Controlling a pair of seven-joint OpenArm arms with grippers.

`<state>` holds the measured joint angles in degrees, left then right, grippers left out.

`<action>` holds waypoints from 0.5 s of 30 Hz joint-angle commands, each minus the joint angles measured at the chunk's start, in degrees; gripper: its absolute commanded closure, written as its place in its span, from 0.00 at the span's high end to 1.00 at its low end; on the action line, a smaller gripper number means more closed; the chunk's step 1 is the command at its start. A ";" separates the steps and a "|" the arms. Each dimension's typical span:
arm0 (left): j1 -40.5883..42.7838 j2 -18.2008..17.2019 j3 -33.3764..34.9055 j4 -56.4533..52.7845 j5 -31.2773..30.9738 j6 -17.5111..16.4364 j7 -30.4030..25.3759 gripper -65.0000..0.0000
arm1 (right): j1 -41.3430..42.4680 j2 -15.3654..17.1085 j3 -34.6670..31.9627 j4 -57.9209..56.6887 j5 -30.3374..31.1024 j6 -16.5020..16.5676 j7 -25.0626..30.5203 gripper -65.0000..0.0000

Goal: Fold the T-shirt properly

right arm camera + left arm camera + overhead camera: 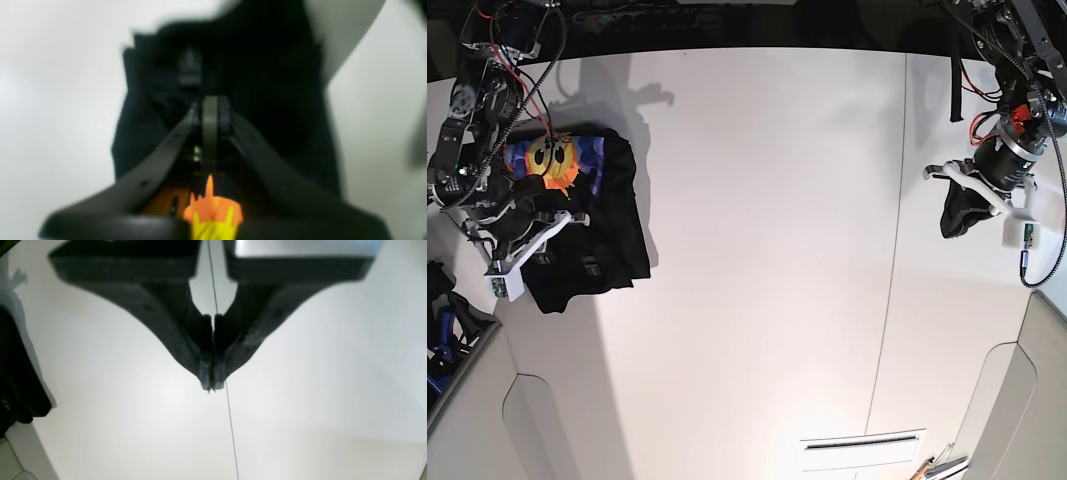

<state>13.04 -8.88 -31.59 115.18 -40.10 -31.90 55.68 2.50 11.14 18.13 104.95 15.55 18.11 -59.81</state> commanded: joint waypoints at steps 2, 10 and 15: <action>-0.31 -0.68 -0.44 3.23 -1.25 0.00 -0.46 0.00 | 0.63 0.63 0.31 4.79 0.70 0.09 -0.20 0.00; 7.56 -0.66 -3.65 13.77 -1.27 0.00 0.74 0.00 | -7.06 0.63 4.33 14.08 -1.57 0.11 -0.35 0.00; 15.80 -0.68 -8.46 17.38 -5.70 0.00 1.31 0.00 | -15.85 3.19 9.35 19.34 3.23 1.60 -1.79 0.00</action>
<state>28.56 -9.15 -39.79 131.35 -45.47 -31.75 57.67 -13.54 13.52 27.09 123.44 18.76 19.70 -62.24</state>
